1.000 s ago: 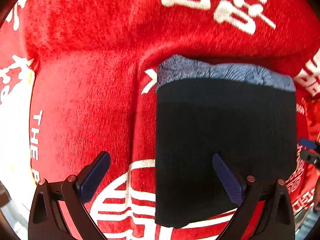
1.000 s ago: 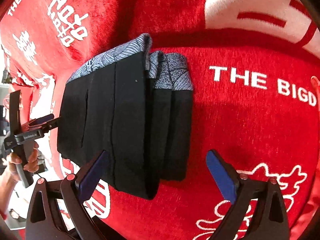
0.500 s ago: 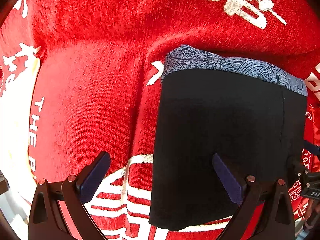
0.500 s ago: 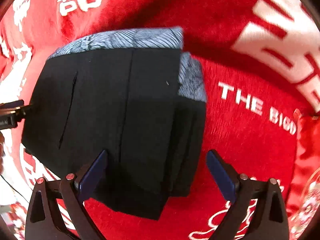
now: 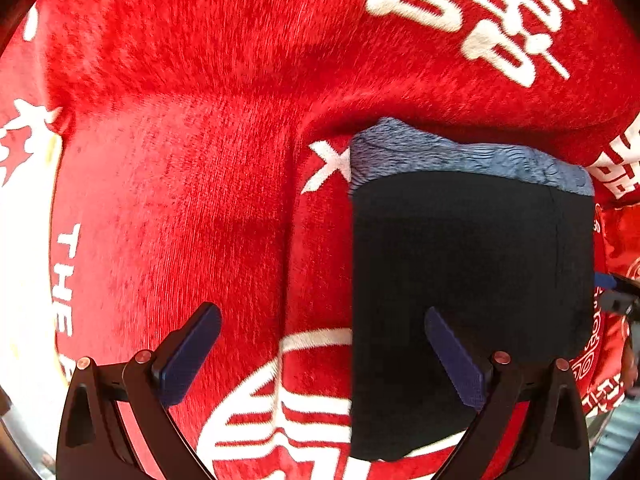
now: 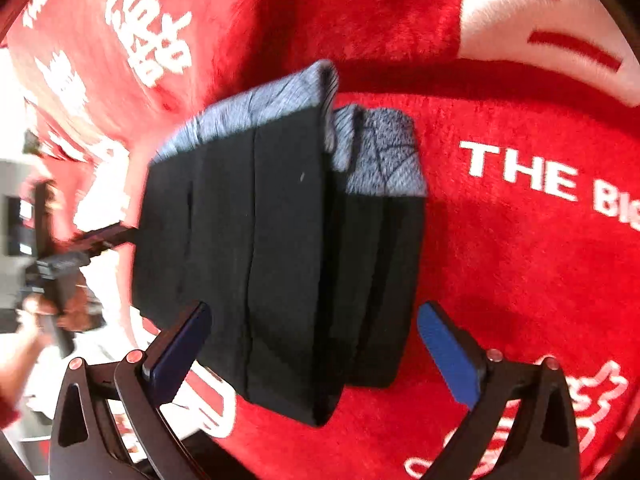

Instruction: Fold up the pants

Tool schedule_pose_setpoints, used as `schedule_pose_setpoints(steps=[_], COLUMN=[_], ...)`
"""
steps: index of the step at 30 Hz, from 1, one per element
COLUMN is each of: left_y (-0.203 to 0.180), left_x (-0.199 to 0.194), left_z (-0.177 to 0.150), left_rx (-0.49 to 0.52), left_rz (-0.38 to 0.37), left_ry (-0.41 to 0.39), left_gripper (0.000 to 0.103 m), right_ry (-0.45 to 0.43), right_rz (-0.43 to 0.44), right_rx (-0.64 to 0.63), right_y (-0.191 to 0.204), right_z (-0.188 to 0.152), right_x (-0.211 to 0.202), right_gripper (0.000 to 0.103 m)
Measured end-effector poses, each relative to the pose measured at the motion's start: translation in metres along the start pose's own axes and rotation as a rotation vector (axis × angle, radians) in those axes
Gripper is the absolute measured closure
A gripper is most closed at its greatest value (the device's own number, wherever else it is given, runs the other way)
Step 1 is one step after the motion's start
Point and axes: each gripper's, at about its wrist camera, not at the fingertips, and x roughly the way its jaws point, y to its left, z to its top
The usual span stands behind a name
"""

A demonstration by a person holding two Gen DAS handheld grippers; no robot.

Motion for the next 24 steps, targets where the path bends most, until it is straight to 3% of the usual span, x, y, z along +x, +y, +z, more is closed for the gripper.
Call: schedule_pose_setpoints(steps=[3, 11, 15, 18, 21, 24], left_y=[0.008, 0.019, 0.013, 0.006, 0.007, 0.0], left_x=[0.009, 0.035, 0.042, 0.034, 0.035, 0.049], left_z=[0.006, -0.003, 0.0, -0.01, -0.009, 0.0], left_rx=[-0.002, 0.026, 0.025, 0.068, 0.064, 0.038], left_rz=[-0.093, -0.299, -0.335, -0.312, -0.308, -0.355], left_ry=[0.014, 0.07, 0.081, 0.085, 0.089, 0.096], left_gripper=[0.001, 0.001, 0.001, 0.001, 0.001, 0.001], right_ry=[0.022, 0.028, -0.005, -0.028, -0.001, 0.028], right_rz=[0.122, 0.296, 0.331, 0.342, 0.373, 0.426], right_rx=[0.049, 0.037, 0.061, 0.081, 0.084, 0.08], right_y=[-0.028, -0.063, -0.074, -0.085, -0.09, -0.082], right_z=[0.006, -0.006, 0.0, -0.004, -0.005, -0.002], right_x=[0.009, 0.004, -0.002, -0.017, -0.017, 0.0], right_gripper=[0.0, 0.0, 0.0, 0.0, 0.0, 0.0])
